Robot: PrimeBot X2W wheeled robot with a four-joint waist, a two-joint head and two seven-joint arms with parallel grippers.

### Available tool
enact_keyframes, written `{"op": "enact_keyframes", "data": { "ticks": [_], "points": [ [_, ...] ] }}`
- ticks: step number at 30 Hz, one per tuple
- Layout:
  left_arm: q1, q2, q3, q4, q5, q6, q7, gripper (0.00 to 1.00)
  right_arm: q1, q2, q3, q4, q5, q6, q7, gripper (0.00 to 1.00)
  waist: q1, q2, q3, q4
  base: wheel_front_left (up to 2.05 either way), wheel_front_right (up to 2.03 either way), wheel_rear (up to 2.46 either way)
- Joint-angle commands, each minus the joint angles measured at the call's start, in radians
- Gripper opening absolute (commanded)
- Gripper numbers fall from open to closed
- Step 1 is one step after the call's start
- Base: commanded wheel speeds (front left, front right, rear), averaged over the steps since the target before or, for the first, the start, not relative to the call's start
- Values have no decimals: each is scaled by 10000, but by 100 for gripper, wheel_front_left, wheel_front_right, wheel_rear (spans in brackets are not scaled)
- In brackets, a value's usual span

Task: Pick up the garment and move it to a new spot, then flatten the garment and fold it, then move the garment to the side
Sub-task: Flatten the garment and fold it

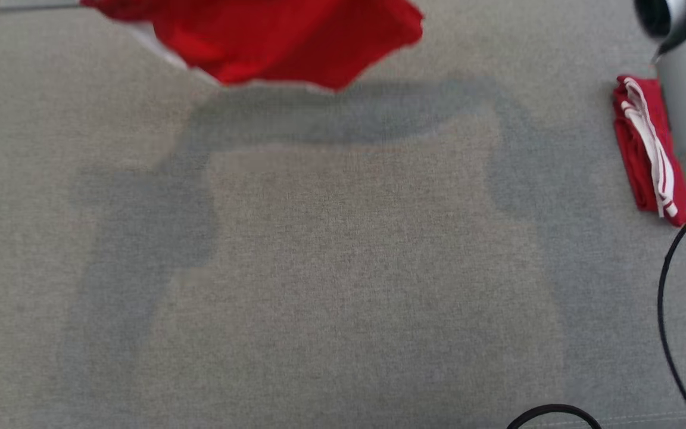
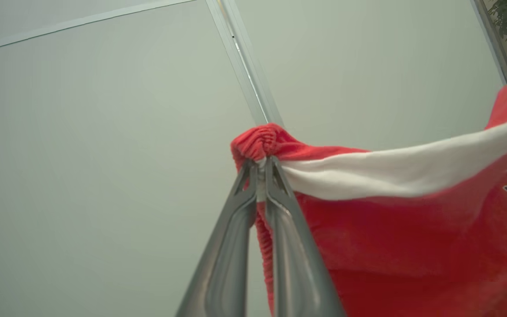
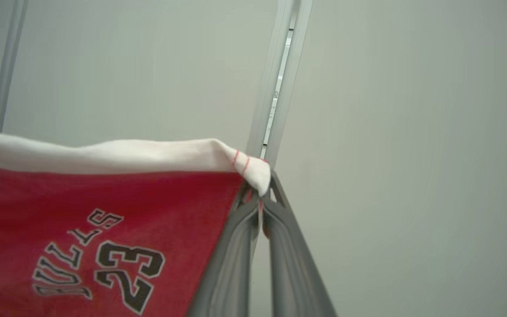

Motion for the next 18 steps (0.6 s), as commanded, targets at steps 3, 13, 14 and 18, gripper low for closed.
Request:
{"op": "enact_keyframes", "data": {
  "ticks": [3, 13, 14, 18],
  "points": [
    [-1062, -47, -190, 147, 180, 18, 0, 0, -1121, -51, -332, 643, -559, -18, -149, 0, 0, -1, 2475, -662, 0, 0, 0],
    [499, -355, -159, -37, -615, 18, -5, 0, -47, -61, -755, 288, -854, -18, -156, 0, 0, -1, 2568, -684, 0, 0, 0],
    [968, -446, -84, 13, -740, 18, -6, 0, 375, -118, -734, 298, -759, -18, -156, 0, 0, -1, 2493, -638, 0, 0, 0],
    [3220, -877, -383, 576, -1617, 18, -5, 0, 2411, -258, -529, 592, -242, -18, -158, 0, 0, -1, 2141, -568, 0, 0, 0]
  ]
}}
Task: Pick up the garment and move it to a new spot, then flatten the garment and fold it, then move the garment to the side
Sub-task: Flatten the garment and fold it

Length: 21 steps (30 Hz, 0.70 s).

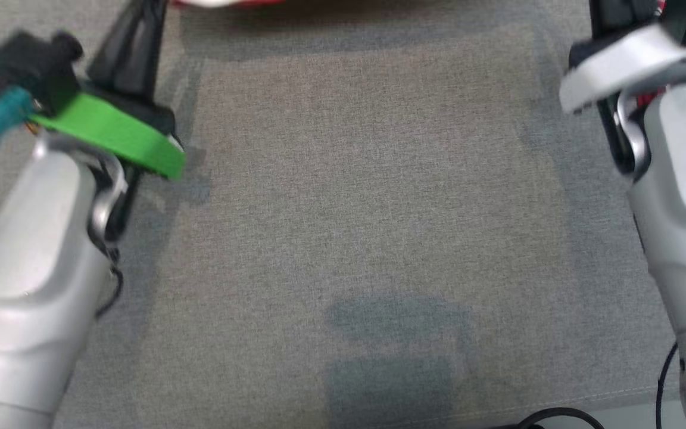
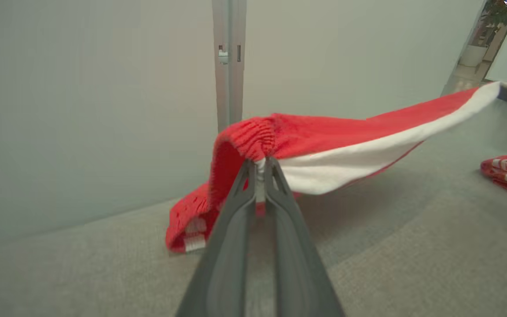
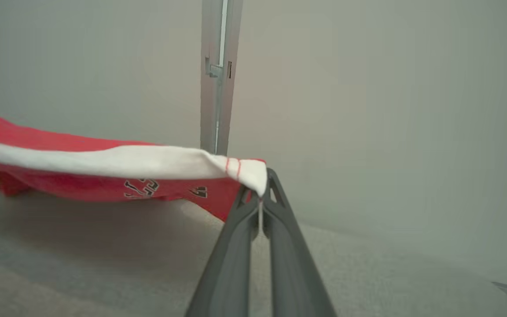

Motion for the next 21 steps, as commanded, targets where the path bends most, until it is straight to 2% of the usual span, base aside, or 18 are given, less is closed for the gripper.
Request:
{"op": "enact_keyframes", "data": {
  "ticks": [1, 4, 8, 13, 21],
  "points": [
    [637, -152, -79, 127, -361, 18, 6, 0, 615, -163, -31, 97, 215, -20, -25, 0, 1, -2, -300, 105, 0, 0, 0],
    [1986, -402, -285, 417, -959, 18, 5, 0, 1906, -236, -70, 157, 454, -20, -26, 0, 1, -2, -655, 170, 0, 0, 0],
    [3510, -858, -59, 624, -1506, 18, 6, 0, 3385, -357, 75, 265, 713, -22, -26, 0, 1, -2, -1253, 233, 0, 0, 0],
    [5176, -1327, 23, 698, -1368, 18, 6, 0, 5171, -407, 114, 248, 1032, -22, -27, 0, 1, -2, -2412, 395, 0, 0, 0],
    [6753, -1511, 361, 739, -1062, 18, 7, 0, 6872, -221, 160, -33, 1167, -22, -27, 0, 1, -2, -3605, 403, 0, 0, 0]
  ]
}}
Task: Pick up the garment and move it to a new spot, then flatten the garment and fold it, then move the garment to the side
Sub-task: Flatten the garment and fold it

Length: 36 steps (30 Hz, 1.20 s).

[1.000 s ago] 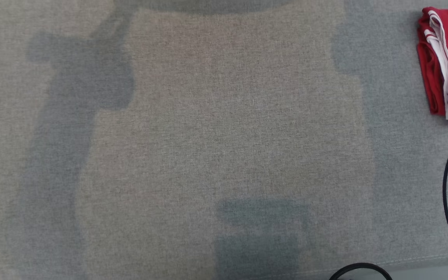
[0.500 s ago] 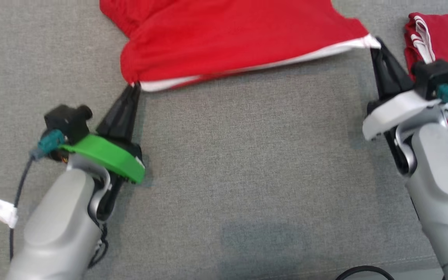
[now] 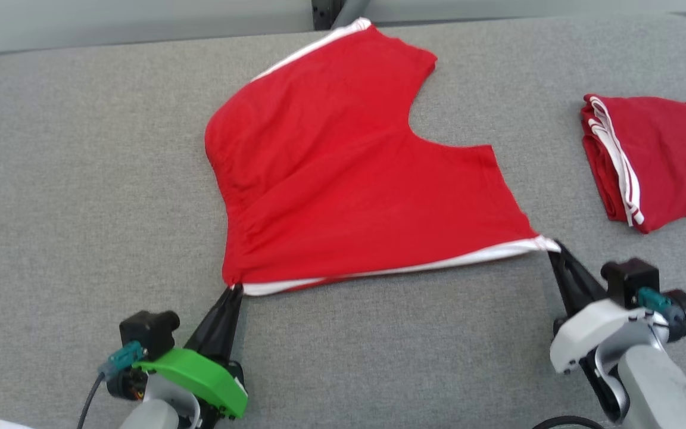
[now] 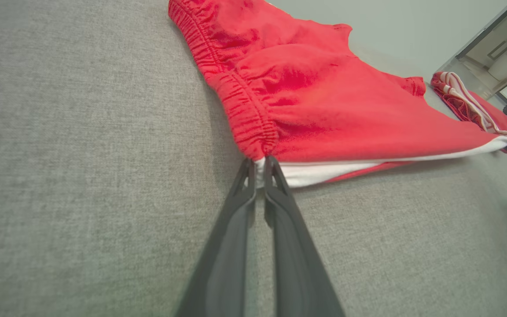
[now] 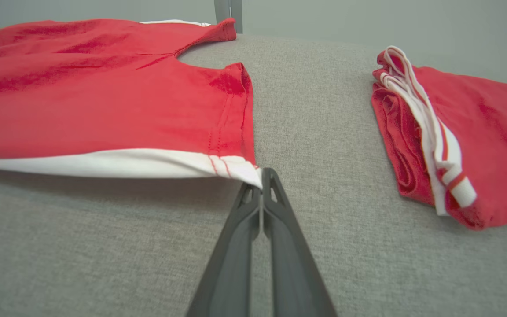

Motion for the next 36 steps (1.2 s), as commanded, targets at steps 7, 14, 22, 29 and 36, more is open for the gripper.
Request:
{"op": "enact_keyframes", "data": {
  "ticks": [7, 14, 22, 29, 36],
  "points": [
    [1646, -152, 624, -105, 266, 20, 5, 0, 1814, 74, -141, -389, 156, -25, -27, 0, 1, 3, -1537, 139, 0, 0, 0],
    [2756, -413, 1049, -413, 514, 20, 5, 0, 2963, 136, -209, -963, 26, -25, -28, 0, 1, 3, -1576, 300, 0, 0, 0],
    [2753, -398, 1005, -1084, 1026, 18, 7, 0, 2920, 177, -386, -1847, 44, -24, -28, 0, 1, 3, -1129, 706, 0, 0, 0],
    [1344, -528, 720, -1911, 1234, 18, 7, 0, 971, 34, -625, -1884, -178, -22, -28, 0, 1, 3, -263, 1321, 0, 0, 0],
    [-315, -1001, 499, -1995, 874, 18, 5, 0, -1712, -325, -306, -571, -526, -22, -26, 0, 1, 3, 903, 2180, 0, 0, 0]
  ]
}}
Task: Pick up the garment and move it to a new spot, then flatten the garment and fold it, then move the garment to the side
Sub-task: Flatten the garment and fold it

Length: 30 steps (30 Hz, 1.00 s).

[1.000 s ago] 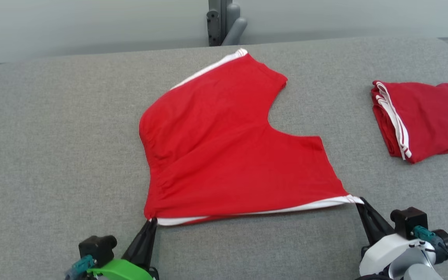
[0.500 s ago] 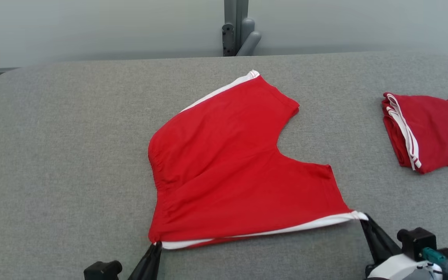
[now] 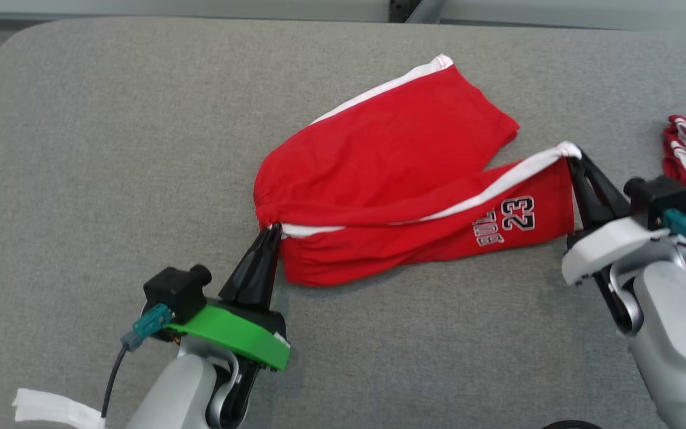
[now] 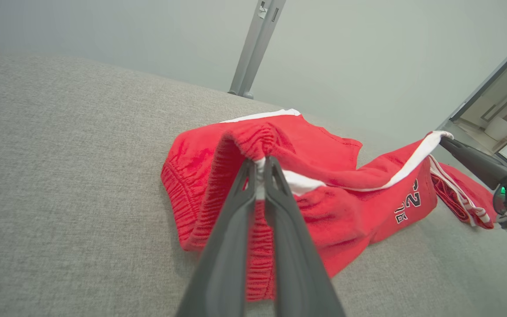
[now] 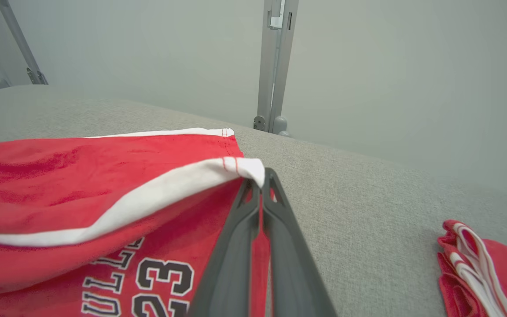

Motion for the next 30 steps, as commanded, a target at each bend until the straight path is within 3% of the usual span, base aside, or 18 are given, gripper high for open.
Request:
{"op": "enact_keyframes", "data": {
  "ticks": [1, 17, 30],
  "points": [
    [-421, -118, 72, -56, -165, 18, 9, 0, -726, -129, 61, 395, -139, -20, -24, 0, 1, -1, 1037, 889, 0, 0, 0],
    [-2429, -698, 230, 37, -504, 18, 9, 0, -4958, -714, 327, 3198, -902, -20, -26, 0, 1, -1, 2888, 2025, 0, 0, 0],
    [-3738, -813, 220, 268, -263, 18, 7, 0, -6829, -634, 592, 4349, -1472, -20, -25, 0, 1, -1, 3689, 2159, 0, 0, 0]
  ]
}}
